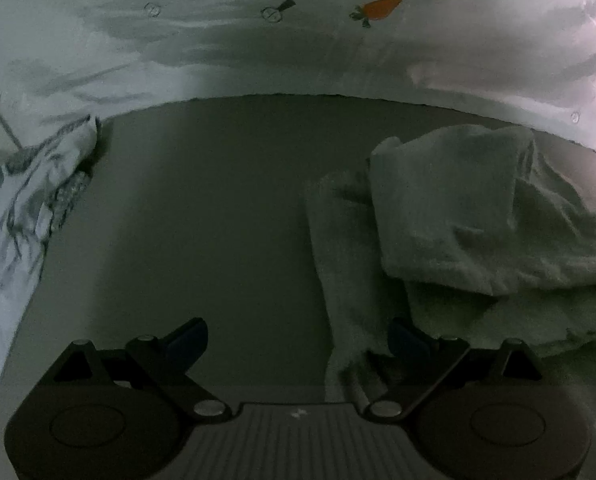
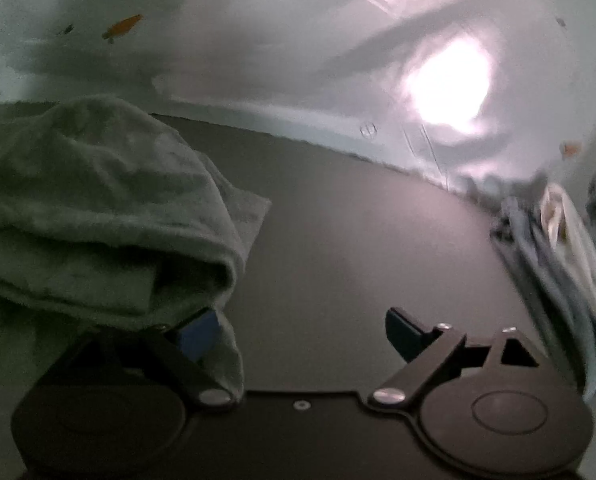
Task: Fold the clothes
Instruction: 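Lay the folded hoodie down and open both grippers, then grasp the folded grey hoodie end with the right gripper while the left gripper grasps beside it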
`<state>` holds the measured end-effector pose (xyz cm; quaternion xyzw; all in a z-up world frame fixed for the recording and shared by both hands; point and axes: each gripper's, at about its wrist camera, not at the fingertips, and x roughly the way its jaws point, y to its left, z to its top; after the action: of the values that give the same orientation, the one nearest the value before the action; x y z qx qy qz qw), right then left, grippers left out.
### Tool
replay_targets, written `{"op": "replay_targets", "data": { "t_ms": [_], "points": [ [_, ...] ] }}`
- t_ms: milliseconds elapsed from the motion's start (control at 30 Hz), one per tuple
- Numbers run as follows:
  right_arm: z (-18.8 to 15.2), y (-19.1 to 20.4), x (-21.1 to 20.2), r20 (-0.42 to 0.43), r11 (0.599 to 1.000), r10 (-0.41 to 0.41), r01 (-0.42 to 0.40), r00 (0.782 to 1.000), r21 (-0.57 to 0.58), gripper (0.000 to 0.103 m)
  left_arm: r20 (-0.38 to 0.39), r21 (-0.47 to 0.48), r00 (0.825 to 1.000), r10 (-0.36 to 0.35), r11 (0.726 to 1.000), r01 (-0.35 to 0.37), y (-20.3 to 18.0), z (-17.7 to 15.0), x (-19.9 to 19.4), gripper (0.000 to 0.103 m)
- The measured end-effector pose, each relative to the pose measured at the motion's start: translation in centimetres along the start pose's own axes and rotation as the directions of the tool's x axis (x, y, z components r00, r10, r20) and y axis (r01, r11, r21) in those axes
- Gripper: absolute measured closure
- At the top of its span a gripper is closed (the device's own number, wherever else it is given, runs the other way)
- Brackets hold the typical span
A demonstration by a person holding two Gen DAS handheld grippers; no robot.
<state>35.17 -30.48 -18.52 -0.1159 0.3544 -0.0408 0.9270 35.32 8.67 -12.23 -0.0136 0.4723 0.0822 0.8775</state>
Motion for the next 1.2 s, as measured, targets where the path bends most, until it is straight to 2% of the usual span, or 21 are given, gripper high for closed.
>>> {"op": "replay_targets", "data": {
  "t_ms": [200,300,433,500,667,767,833,900,1033,1067,1200],
  "points": [
    [-2.3,-1.8,-1.6,-0.068,0.993,0.055,-0.048,0.996,0.104,0.009,-0.045,-0.006,0.999,-0.024,1.0,0.023,0.2,-2.8,-1.5,0.007],
    [-4.3,-2.6,-2.2,-0.134,0.976,0.133,-0.107,0.982,0.188,0.009,-0.07,-0.01,0.997,-0.034,0.999,0.033,-0.3,-5.0,-2.3,0.007],
    [-6.8,-3.0,-3.6,-0.175,0.949,0.225,-0.174,0.959,0.262,0.013,-0.111,-0.036,0.992,-0.052,0.998,0.048,-0.4,-7.9,-3.2,0.007],
    [-7.7,-3.1,-4.0,-0.186,0.935,0.263,-0.203,0.947,0.289,0.015,-0.131,-0.054,0.99,-0.055,0.997,0.048,-0.4,-9.2,-3.6,0.007],
    [-9.7,-3.9,-6.1,-0.137,0.903,0.335,-0.277,0.932,0.327,0.023,-0.159,-0.112,0.985,-0.068,0.992,0.05,0.1,-11.7,-4.5,0.007],
    [-11.1,-4.7,-7.3,-0.095,0.867,0.381,-0.319,0.92,0.382,0.03,-0.166,-0.144,0.982,-0.089,0.988,0.065,0.3,-13.0,-5.1,0.007],
    [-11.8,-5.4,-7.7,-0.075,0.838,0.405,-0.337,0.911,0.428,0.042,-0.168,-0.124,0.982,-0.09,0.99,0.07,-0.1,-13.8,-5.6,0.007],
    [-12.6,-6.3,-8.1,-0.06,0.8,0.432,-0.351,0.9,0.487,0.05,-0.169,-0.104,0.981,-0.095,0.992,0.078,-0.5,-14.5,-6.1,0.007],
    [-14.5,-7.8,-8.5,-0.031,0.7,0.5,-0.382,0.866,0.603,0.063,-0.172,-0.118,0.973,-0.155,0.984,0.136,-0.4,-15.6,-7.1,0.008],
    [-14.9,-8.2,-8.6,-0.023,0.672,0.516,-0.388,0.856,0.63,0.064,-0.17,-0.126,0.97,-0.174,0.98,0.154,-0.2,-15.9,-7.4,0.009],
    [-16.3,-8.8,-9.2,-0.014,0.628,0.55,-0.403,0.835,0.666,0.07,-0.156,-0.168,0.958,-0.242,0.962,0.216,0.5,-16.8,-8.1,0.022]
  ]
}}
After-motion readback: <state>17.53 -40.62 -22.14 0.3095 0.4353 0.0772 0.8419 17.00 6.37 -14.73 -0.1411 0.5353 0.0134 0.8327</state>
